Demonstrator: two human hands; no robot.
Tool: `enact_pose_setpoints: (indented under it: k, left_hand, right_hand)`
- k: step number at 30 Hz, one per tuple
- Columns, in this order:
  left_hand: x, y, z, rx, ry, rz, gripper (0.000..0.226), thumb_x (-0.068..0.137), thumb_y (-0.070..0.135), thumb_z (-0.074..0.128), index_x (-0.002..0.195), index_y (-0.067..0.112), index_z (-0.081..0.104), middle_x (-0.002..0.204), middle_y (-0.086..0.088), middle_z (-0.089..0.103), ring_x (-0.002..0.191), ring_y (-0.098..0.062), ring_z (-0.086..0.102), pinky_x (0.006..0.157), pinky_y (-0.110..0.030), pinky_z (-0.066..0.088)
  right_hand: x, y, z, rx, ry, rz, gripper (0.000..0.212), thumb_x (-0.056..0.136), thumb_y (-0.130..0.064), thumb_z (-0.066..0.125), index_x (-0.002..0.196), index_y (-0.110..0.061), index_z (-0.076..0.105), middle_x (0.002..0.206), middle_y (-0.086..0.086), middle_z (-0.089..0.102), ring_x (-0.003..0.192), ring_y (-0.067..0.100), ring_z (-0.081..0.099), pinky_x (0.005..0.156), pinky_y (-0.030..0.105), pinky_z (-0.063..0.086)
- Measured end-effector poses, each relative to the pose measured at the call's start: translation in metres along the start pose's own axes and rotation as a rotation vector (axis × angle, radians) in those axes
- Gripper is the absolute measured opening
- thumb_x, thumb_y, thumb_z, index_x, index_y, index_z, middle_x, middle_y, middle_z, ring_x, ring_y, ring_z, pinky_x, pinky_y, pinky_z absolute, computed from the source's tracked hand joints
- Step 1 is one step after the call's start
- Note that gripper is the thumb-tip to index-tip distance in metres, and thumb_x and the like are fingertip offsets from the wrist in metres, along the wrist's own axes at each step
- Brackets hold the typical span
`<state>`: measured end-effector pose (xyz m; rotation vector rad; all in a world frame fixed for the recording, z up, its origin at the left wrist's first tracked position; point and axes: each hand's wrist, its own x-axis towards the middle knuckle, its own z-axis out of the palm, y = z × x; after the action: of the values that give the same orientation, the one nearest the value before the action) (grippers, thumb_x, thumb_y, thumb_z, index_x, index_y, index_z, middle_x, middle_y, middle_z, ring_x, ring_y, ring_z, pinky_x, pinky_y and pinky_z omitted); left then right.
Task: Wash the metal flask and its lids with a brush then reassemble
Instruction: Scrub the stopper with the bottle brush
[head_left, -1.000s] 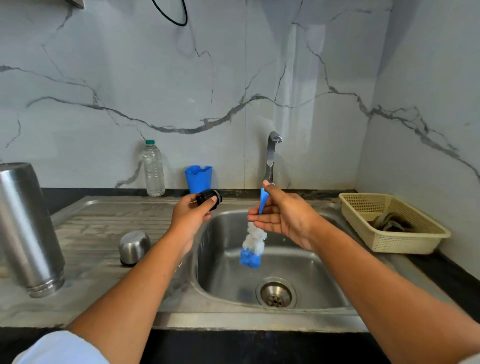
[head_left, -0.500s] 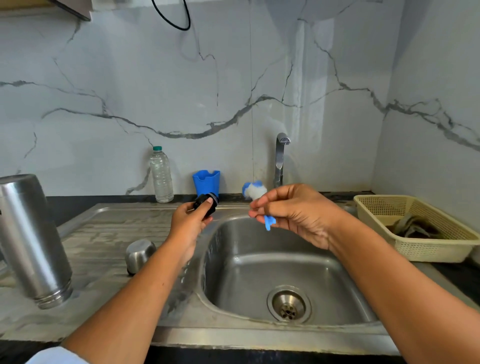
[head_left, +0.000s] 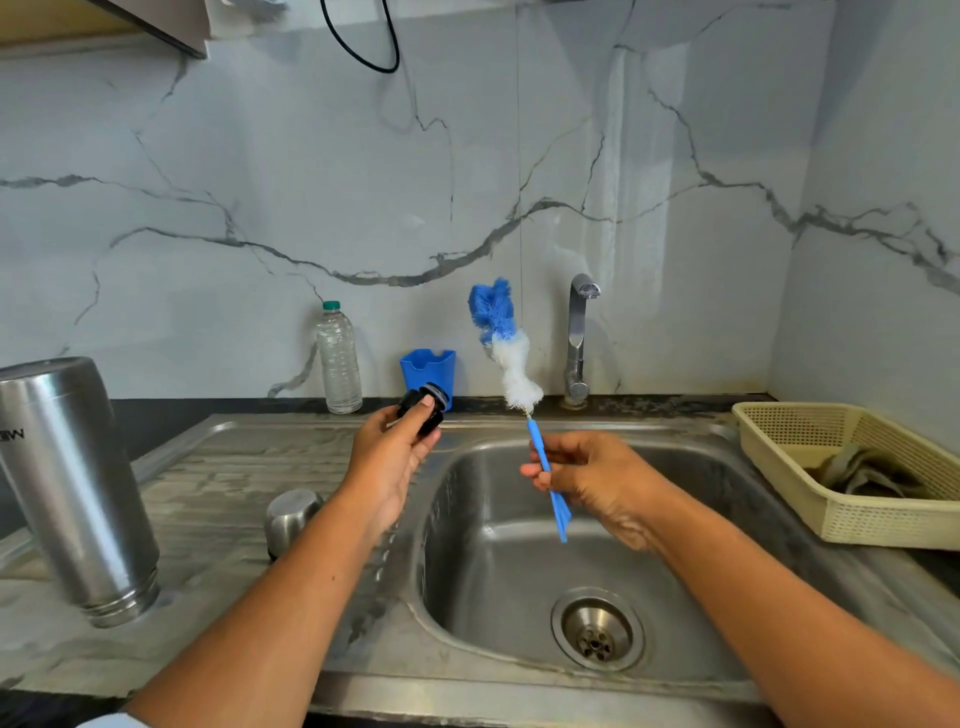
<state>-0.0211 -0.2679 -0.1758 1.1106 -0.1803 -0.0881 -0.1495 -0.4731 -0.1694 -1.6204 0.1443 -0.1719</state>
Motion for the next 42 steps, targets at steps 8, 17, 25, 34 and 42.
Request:
enact_pose_setpoints:
  k: [8, 17, 25, 34, 42]
  left_hand:
    - [-0.004, 0.009, 0.002, -0.04, -0.016, 0.025, 0.038, 0.093, 0.022, 0.074, 0.124, 0.003, 0.064, 0.122, -0.015, 0.072, 0.11, -0.023, 0.071, 0.095, -0.032, 0.058]
    - [-0.005, 0.025, 0.002, -0.171, -0.002, 0.091, 0.027, 0.099, 0.025, 0.065, 0.12, 0.009, 0.068, 0.122, -0.013, 0.073, 0.108, -0.023, 0.069, 0.088, -0.029, 0.061]
    - [-0.003, 0.03, -0.003, -0.202, 0.042, 0.123, 0.032, 0.095, 0.021, 0.07, 0.124, 0.006, 0.065, 0.124, -0.012, 0.073, 0.112, -0.019, 0.072, 0.091, -0.029, 0.059]
    - [0.002, 0.027, -0.007, -0.182, 0.059, 0.149, 0.032, 0.094, 0.016, 0.07, 0.122, 0.005, 0.058, 0.126, -0.014, 0.069, 0.108, -0.017, 0.073, 0.094, -0.029, 0.059]
    - [0.008, 0.019, -0.01, -0.048, 0.085, 0.218, 0.04, 0.095, 0.009, 0.071, 0.13, 0.002, 0.054, 0.129, -0.014, 0.066, 0.118, -0.023, 0.069, 0.098, -0.031, 0.058]
  right_hand:
    - [-0.001, 0.015, -0.004, -0.362, 0.054, 0.03, 0.015, 0.1, 0.002, 0.044, 0.099, -0.012, 0.05, 0.103, 0.01, 0.075, 0.085, 0.016, 0.072, 0.073, 0.03, 0.055]
    - [-0.006, 0.014, -0.011, -0.756, 0.014, -0.066, 0.037, 0.096, -0.001, 0.045, 0.102, -0.036, 0.057, 0.101, -0.011, 0.07, 0.077, 0.013, 0.074, 0.086, 0.039, 0.058]
    - [-0.005, 0.012, -0.011, -0.801, 0.006, -0.154, 0.029, 0.105, -0.032, 0.05, 0.128, -0.051, 0.051, 0.105, -0.008, 0.071, 0.091, 0.009, 0.065, 0.076, 0.022, 0.049]
    - [-0.003, 0.014, -0.013, -0.82, -0.033, -0.168, 0.029, 0.108, -0.042, 0.042, 0.129, -0.047, 0.062, 0.079, -0.006, 0.064, 0.07, 0.007, 0.057, 0.067, 0.024, 0.048]
    - [-0.003, 0.016, -0.011, -0.771, -0.073, -0.18, 0.027, 0.108, -0.033, 0.046, 0.122, -0.039, 0.069, 0.056, -0.045, 0.049, 0.062, -0.021, 0.049, 0.068, 0.011, 0.034]
